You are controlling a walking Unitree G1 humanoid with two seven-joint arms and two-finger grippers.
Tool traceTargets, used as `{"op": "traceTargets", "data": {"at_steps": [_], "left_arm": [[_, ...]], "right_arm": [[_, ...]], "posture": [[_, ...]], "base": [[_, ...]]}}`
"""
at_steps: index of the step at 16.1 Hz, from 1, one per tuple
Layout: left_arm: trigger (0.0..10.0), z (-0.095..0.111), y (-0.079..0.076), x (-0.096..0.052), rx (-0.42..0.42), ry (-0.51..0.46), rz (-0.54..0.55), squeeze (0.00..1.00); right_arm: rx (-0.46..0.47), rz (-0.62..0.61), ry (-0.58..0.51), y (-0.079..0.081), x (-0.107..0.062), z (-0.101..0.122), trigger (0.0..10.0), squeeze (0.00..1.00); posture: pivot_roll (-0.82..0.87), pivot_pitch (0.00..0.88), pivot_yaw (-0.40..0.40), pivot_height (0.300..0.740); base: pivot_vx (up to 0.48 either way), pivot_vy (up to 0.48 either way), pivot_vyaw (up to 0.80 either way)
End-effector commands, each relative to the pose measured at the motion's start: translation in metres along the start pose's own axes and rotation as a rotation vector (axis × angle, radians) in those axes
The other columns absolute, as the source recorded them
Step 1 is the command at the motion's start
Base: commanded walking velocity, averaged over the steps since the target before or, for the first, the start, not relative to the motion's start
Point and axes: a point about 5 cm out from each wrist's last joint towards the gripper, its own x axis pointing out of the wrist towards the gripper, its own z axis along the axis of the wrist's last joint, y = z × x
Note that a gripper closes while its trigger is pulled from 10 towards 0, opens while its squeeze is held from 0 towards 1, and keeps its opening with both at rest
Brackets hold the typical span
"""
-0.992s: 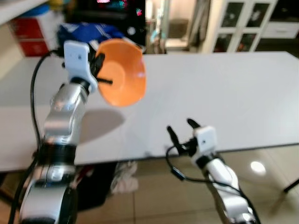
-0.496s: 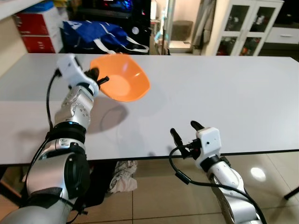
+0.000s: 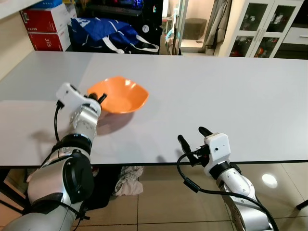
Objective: Setting the table
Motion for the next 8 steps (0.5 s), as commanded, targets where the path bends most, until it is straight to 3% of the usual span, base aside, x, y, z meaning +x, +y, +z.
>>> {"op": "traceTargets", "data": {"at_steps": [1, 7, 8], "left_arm": [[0.0, 0.001, 0.004, 0.000, 0.007, -0.019, 0.025, 0.00], [0.0, -0.014, 0.012, -0.002, 0.071, -0.004, 0.026, 0.00], [8.7, -0.015, 0.014, -0.003, 0.079, -0.002, 0.034, 0.00]], "right_arm": [[0.002, 0.004, 0.030, -0.003, -0.004, -0.006, 10.0, 0.00], [-0.001, 0.005, 0.062, -0.008, -0.011, -0.021, 10.0, 0.00], [0.000, 0.004, 0.074, -0.010, -0.015, -0.028, 10.0, 0.00]], "posture": [[-0.09, 0.000, -0.023, 0.736], [-0.10, 0.000, -0.029, 0.736], [-0.10, 0.000, -0.029, 0.736]], "base": [[0.000, 0.000, 0.00], [0.000, 0.000, 0.00], [0.000, 0.000, 0.00]]}}
